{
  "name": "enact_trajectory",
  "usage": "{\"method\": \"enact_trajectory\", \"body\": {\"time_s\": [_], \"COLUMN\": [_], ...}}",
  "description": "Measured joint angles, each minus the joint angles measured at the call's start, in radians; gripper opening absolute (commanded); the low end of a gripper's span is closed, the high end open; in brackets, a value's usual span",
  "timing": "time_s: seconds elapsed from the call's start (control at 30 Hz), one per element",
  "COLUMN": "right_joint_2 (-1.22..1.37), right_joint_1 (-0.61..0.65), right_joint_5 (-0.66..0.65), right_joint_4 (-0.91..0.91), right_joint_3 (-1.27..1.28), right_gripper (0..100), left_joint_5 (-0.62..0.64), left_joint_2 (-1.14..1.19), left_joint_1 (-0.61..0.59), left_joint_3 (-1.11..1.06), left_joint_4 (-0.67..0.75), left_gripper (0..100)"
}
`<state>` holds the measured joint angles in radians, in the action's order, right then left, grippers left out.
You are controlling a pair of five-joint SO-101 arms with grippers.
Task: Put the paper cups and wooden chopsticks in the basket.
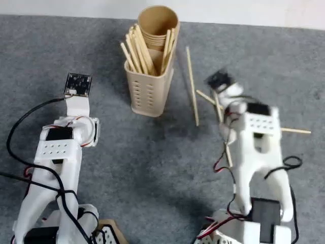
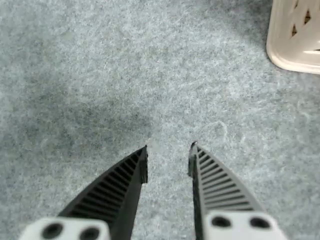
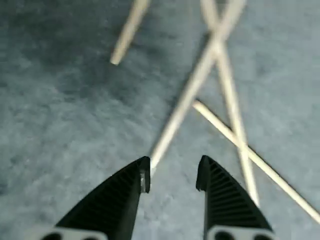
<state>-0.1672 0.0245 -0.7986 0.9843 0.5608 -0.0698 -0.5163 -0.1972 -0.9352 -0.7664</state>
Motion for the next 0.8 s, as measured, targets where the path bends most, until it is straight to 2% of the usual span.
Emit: {"method": "enact_trajectory", "body": {"time_s": [0.37,0.57,0.7,0.73,0.8], "right_joint_2": [0.262,0.402,0.493,0.508,0.529], "right_joint_1": [-0.008,-0.06,-0.077,-0.08,-0.089], "right_joint_5": [-0.011,-0.014,-0.08,-0.086,-0.092], "right_joint_4": [-0.264,-0.264,-0.262,-0.256,-0.21], "right_joint_3": [0.048,-0.135,-0.259,-0.281,-0.322], "right_gripper": [16.3,16.6,16.2,14.7,5.0], "left_joint_5": [0.0,0.0,0.0,0.0,0.0], "left_joint_2": [0.0,0.0,0.0,0.0,0.0], "left_joint_1": [0.0,0.0,0.0,0.0,0.0], "left_joint_3": [0.0,0.0,0.0,0.0,0.0], "left_joint_4": [0.0,0.0,0.0,0.0,0.0], "left_gripper": [16,16,16,16,16]}}
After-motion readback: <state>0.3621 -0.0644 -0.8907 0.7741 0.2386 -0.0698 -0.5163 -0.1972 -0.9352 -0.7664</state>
